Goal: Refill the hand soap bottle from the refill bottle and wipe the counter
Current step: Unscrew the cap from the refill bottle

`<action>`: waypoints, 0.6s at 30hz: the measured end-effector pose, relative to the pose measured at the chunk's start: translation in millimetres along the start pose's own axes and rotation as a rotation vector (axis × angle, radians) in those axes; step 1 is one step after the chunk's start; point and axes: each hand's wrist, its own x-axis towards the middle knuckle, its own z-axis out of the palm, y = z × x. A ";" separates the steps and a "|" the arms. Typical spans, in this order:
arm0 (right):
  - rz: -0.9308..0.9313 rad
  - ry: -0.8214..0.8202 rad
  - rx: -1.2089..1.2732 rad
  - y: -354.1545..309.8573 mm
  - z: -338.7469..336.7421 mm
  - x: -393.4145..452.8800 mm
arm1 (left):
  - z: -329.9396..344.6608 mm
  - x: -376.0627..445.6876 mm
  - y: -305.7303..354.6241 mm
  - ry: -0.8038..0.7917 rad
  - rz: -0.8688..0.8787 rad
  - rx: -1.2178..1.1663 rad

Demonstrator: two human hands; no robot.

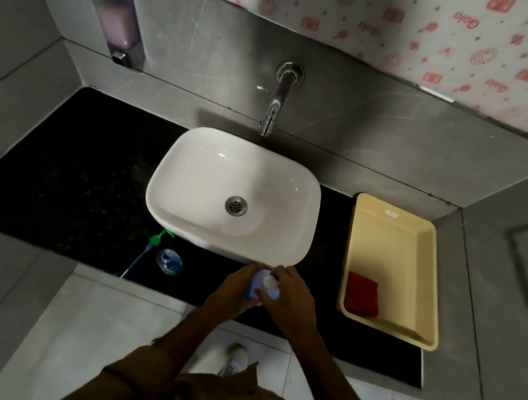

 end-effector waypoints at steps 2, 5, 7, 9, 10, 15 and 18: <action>-0.003 0.002 0.041 0.4 3.0 0.4 | -1.9 -3.1 5.1 0.020 0.037 0.002; -0.042 -0.017 0.082 2.0 5.5 -2.3 | 0.4 -4.3 3.1 0.031 0.036 0.025; -0.038 -0.001 0.076 4.7 5.9 -4.7 | 0.1 -6.4 5.3 0.046 0.051 0.056; -0.008 -0.002 0.062 7.3 5.2 -3.9 | -1.0 -6.6 5.8 0.048 0.044 0.081; -0.026 0.005 0.056 6.9 5.4 -4.2 | -0.7 -6.1 4.9 0.028 0.028 0.070; -0.194 0.047 -0.047 2.5 2.6 -5.4 | 1.9 6.7 1.5 -0.095 -0.052 0.131; -0.036 0.069 -0.059 0.8 2.6 -0.8 | -2.3 10.2 7.2 -0.116 -0.022 0.105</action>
